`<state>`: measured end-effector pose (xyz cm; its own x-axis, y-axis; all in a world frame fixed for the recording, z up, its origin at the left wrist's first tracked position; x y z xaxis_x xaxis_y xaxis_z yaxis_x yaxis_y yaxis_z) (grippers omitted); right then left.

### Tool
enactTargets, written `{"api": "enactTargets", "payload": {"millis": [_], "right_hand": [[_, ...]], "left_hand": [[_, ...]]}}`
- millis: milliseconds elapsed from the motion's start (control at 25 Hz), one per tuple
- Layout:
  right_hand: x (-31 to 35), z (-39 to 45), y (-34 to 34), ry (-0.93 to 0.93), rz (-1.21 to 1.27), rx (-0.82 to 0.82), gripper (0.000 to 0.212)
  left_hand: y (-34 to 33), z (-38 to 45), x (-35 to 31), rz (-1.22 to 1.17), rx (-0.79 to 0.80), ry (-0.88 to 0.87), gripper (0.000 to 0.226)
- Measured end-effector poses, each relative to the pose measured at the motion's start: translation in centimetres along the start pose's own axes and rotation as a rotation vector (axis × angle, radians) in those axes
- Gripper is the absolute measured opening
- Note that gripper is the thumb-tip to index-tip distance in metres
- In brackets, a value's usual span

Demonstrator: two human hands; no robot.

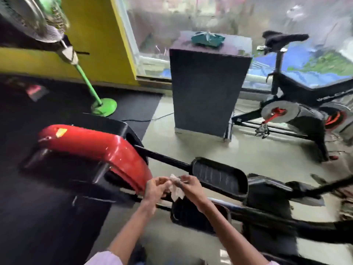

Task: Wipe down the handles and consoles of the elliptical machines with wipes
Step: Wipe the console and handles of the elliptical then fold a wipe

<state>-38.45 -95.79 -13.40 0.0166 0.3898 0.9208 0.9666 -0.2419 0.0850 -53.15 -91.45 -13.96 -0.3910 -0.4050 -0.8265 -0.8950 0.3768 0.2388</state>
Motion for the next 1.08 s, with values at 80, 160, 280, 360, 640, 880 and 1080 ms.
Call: {"api": "enactTargets", "payload": {"millis": [80, 160, 280, 360, 640, 880, 1080], "right_hand": [[0.3, 1.2, -5.4, -0.014, -0.038, 0.063, 0.003], [0.1, 2.8, -9.7, -0.050, 0.014, 0.041, 0.003], [0.6, 4.6, -16.0, -0.048, 0.032, 0.010, 0.016], [1.1, 5.3, -20.4, -0.043, 0.010, 0.029, 0.015], [7.5, 7.6, -40.3, 0.008, -0.026, 0.338, 0.016], [7.5, 7.5, -56.9, -0.257, 0.224, 0.566, 0.030], [10.5, 9.2, -67.4, -0.123, 0.108, 0.725, 0.039]], "left_hand": [[5.8, 0.1, 2.2, -0.072, -0.085, 0.018, 0.009], [11.6, 0.4, 4.5, -0.110, -0.172, 0.049, 0.010], [18.2, 1.9, 7.3, -0.180, -0.191, 0.085, 0.007], [22.2, 2.3, 7.9, -0.245, -0.214, 0.087, 0.006], [38.8, 2.8, 10.1, -0.380, -0.206, 0.012, 0.007], [54.6, 2.3, 14.5, -0.576, -0.608, 0.050, 0.004], [63.8, 1.8, 16.6, -0.531, -0.789, 0.005, 0.016]]}}
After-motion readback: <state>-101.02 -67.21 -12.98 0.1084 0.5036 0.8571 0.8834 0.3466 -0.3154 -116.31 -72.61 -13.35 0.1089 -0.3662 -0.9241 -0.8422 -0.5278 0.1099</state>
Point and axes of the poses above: each hand's wrist, its own z-axis towards the middle knuckle, its own y-axis out of the back of the hand, x = y × z, the point moved 10 cm from there along z, towards the middle knuckle, and after that the axes turned 7 degrees about z, right-handed, at the moved point
